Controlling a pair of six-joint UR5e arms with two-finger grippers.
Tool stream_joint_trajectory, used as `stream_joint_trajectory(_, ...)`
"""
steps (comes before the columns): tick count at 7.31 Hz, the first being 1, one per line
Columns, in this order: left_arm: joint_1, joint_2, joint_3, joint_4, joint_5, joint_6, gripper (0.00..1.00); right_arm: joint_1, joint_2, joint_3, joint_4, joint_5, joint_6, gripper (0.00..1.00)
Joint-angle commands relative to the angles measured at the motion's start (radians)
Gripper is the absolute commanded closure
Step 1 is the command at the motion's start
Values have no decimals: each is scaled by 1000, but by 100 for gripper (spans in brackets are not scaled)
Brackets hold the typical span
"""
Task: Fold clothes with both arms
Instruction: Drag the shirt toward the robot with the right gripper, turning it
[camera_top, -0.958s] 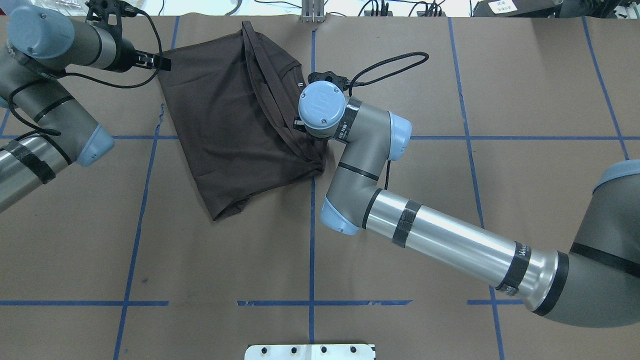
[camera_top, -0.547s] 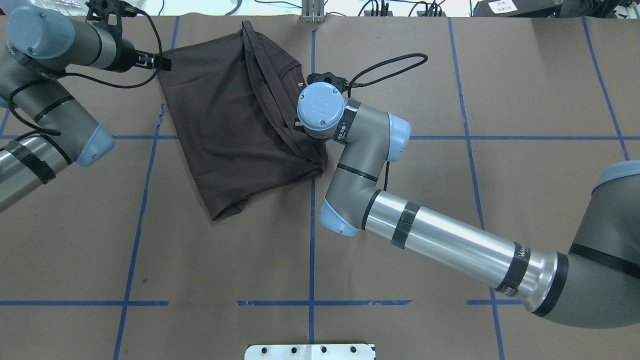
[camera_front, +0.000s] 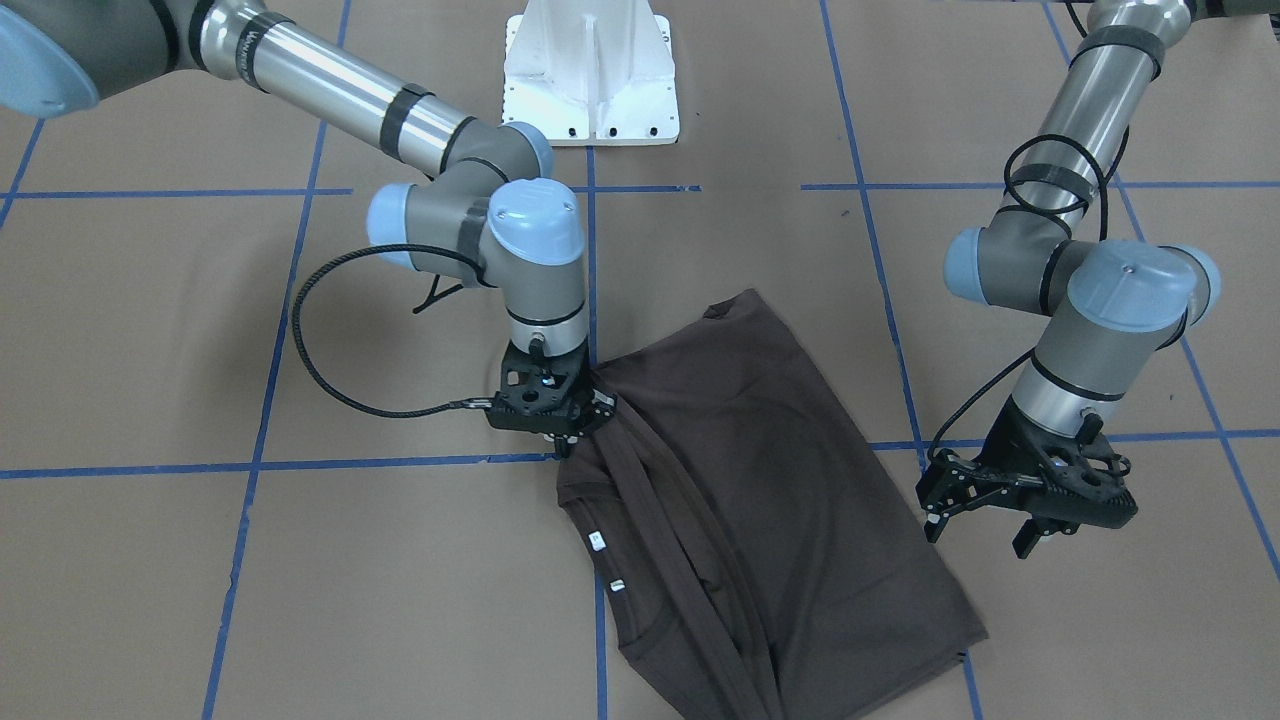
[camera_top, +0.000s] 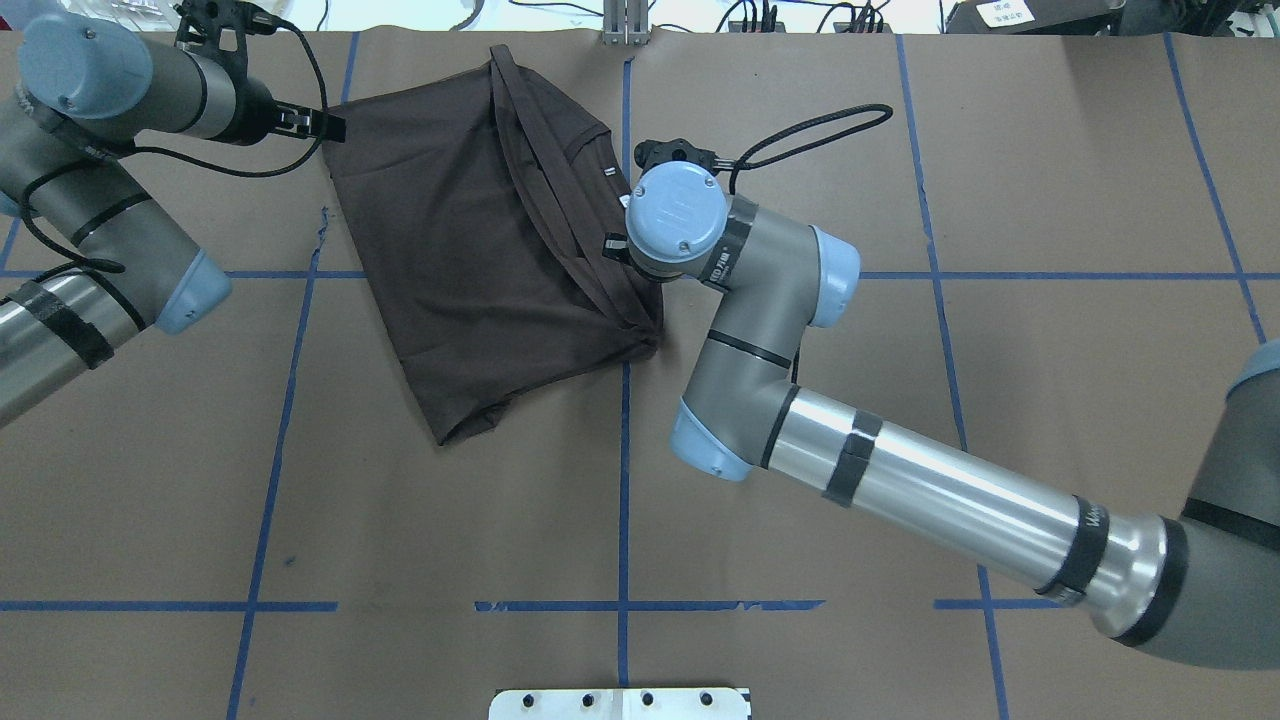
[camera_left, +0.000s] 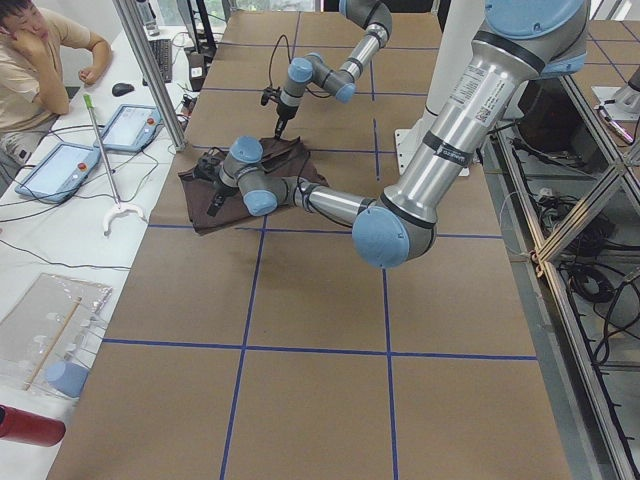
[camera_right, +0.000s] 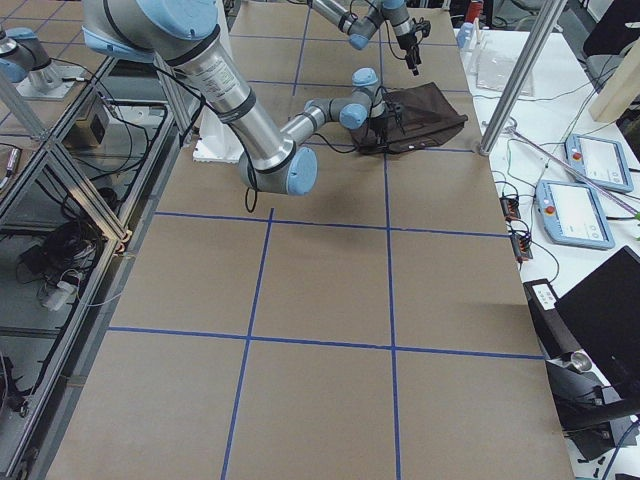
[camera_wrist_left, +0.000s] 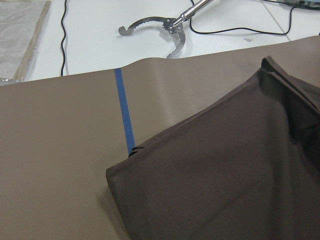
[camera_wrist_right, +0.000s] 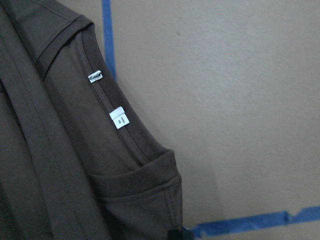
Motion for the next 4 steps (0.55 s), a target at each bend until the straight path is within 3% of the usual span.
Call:
stream_joint_trajectory(1,2,-2,0,-3,-2,1,0,-48,-281,371,-38,-14,6,100)
stream_joint_trajectory(3,3,-2,-3,-4,-3,1,0,-192,-514,643,-67,-118,22,100)
stream_joint_trajectory(4,5,-2,-8,-4,-3,-1,0,-276,-611,731,-66,-174,103,100)
